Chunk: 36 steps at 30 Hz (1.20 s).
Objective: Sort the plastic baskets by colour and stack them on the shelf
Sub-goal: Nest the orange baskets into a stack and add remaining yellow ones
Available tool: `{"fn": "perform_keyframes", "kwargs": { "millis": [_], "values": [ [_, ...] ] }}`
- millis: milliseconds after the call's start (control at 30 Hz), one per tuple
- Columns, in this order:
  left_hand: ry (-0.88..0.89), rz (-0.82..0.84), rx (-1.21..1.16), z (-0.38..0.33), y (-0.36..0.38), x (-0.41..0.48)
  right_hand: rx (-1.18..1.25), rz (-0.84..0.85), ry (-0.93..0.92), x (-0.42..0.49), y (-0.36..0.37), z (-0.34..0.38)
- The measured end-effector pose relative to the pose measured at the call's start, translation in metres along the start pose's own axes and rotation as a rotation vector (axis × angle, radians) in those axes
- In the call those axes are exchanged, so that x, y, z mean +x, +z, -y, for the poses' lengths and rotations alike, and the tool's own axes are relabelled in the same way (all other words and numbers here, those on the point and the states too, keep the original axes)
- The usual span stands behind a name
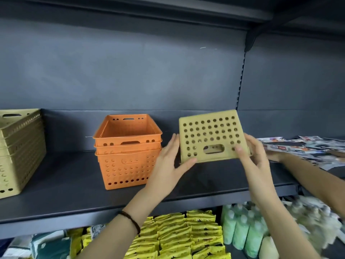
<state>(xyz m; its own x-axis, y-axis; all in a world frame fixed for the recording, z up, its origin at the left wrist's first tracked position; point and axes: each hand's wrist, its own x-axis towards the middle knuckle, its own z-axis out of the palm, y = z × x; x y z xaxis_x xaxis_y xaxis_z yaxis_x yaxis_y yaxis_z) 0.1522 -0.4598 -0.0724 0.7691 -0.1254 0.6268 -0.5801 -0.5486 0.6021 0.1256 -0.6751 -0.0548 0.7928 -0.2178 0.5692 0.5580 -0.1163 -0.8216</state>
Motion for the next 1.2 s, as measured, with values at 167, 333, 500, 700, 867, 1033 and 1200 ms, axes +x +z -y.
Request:
{"fn": "perform_keyframes", "kwargs": {
  "millis": [167, 333, 500, 700, 867, 1033, 1200],
  "values": [
    [0.069, -0.052, -0.016, -0.027, -0.033, 0.019, 0.149, 0.043, -0.05, 0.035, 0.013, 0.019],
    [0.05, 0.078, 0.182, -0.042, -0.048, 0.02, 0.061, 0.165, -0.176, 0.05, 0.019, 0.047],
    [0.064, 0.005, 0.284, -0.045, -0.039, 0.016, 0.0, 0.239, -0.189, 0.055, 0.027, 0.059],
    [0.022, -0.282, 0.018, -0.056, -0.021, 0.024, 0.186, 0.036, -0.119, 0.028, 0.049, 0.061],
    [0.028, -0.477, -0.211, -0.068, -0.016, 0.029, 0.272, 0.245, -0.227, 0.016, 0.085, 0.082],
    [0.126, -0.295, -0.471, -0.048, -0.069, 0.022, 0.162, 0.407, -0.442, 0.027, 0.105, 0.111],
    [0.153, -0.41, -0.341, -0.034, -0.172, 0.004, -0.089, 0.483, -0.687, 0.025, 0.147, 0.122]
  ]
}}
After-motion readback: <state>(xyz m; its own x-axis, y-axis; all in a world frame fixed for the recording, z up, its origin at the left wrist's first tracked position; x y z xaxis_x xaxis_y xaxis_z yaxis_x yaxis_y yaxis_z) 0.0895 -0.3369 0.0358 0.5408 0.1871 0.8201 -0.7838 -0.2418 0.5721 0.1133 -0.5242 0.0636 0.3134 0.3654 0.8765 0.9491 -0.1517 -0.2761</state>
